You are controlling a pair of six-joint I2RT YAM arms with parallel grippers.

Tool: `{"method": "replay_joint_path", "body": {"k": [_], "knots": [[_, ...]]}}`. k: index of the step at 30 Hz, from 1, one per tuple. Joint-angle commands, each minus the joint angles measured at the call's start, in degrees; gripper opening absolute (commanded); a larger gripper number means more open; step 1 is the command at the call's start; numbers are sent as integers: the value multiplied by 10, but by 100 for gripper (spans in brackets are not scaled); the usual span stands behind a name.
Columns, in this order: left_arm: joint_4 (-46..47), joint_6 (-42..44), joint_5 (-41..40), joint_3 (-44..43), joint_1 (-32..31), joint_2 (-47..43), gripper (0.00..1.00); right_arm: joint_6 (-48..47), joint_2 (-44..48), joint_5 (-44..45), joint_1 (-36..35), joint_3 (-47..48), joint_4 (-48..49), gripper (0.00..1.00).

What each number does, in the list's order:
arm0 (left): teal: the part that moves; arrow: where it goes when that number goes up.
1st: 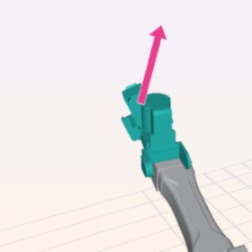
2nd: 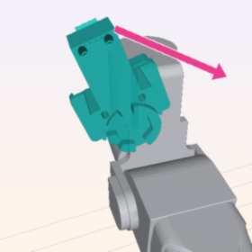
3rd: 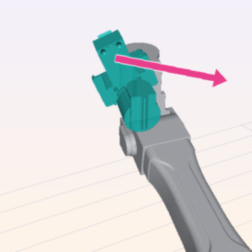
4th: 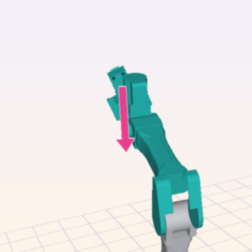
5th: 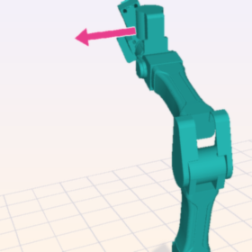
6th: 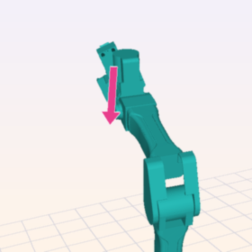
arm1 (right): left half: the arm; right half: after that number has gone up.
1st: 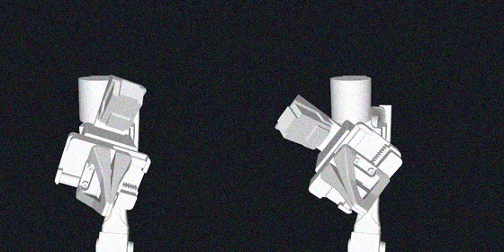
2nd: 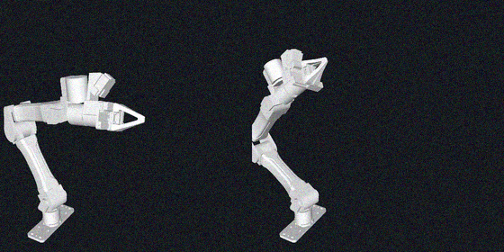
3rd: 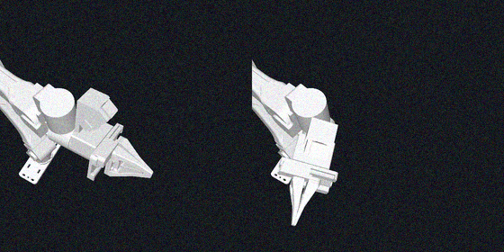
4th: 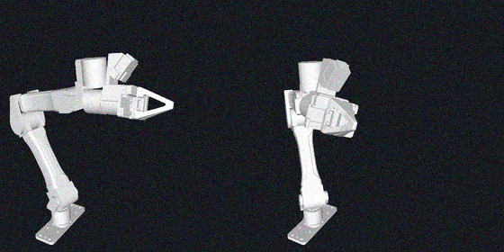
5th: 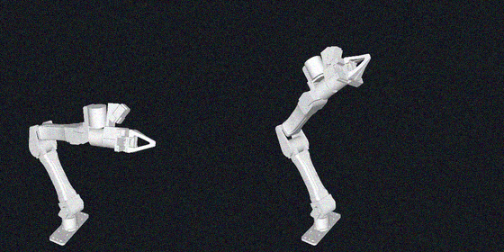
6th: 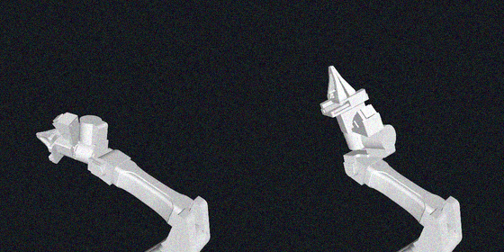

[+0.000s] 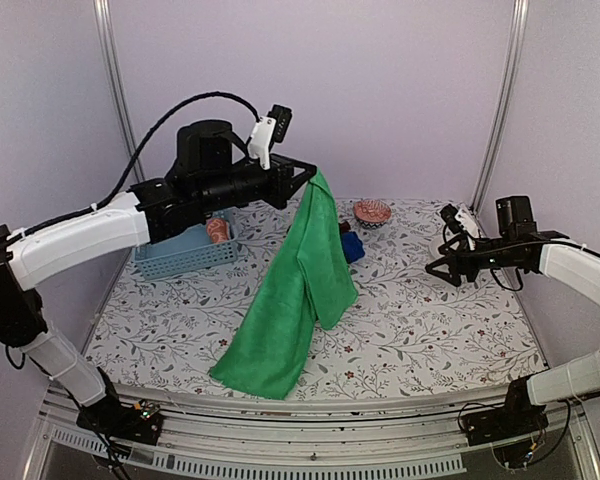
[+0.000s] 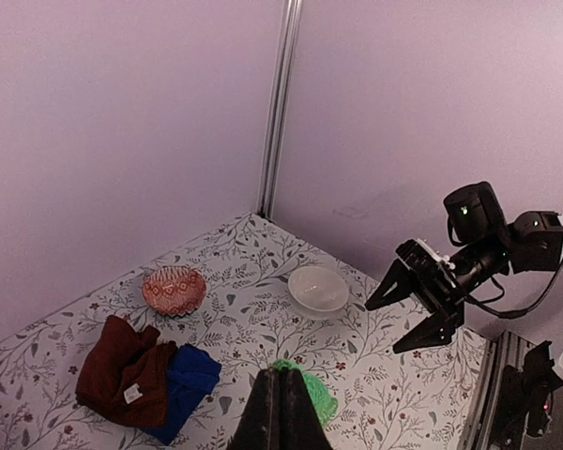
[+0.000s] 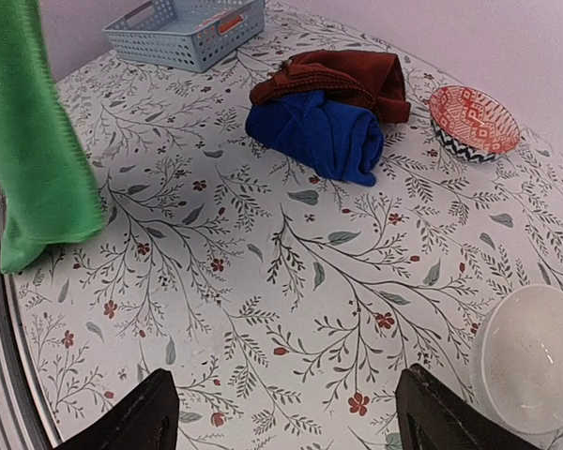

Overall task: Roll the towels
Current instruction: Place the towel at the center of the board.

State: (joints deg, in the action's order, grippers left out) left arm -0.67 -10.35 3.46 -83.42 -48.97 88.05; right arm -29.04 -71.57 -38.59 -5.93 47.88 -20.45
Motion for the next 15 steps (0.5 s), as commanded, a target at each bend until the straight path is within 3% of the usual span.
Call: {"method": "replay_joint_path", "body": {"k": [1,8,12,15], "knots": [[81,-69,52,33,3,71,0,-22,14,-76,3,44,-60,79],[100,-140,172,-78,-4,260,0,-78,-18,-88,0,141,-174,66],[117,-143,241,-143,-32,322,0,-103,-27,-86,-2,168,-228,63],[60,-108,284,-184,-47,350,28,-117,-21,-72,-2,156,-243,63]]}}
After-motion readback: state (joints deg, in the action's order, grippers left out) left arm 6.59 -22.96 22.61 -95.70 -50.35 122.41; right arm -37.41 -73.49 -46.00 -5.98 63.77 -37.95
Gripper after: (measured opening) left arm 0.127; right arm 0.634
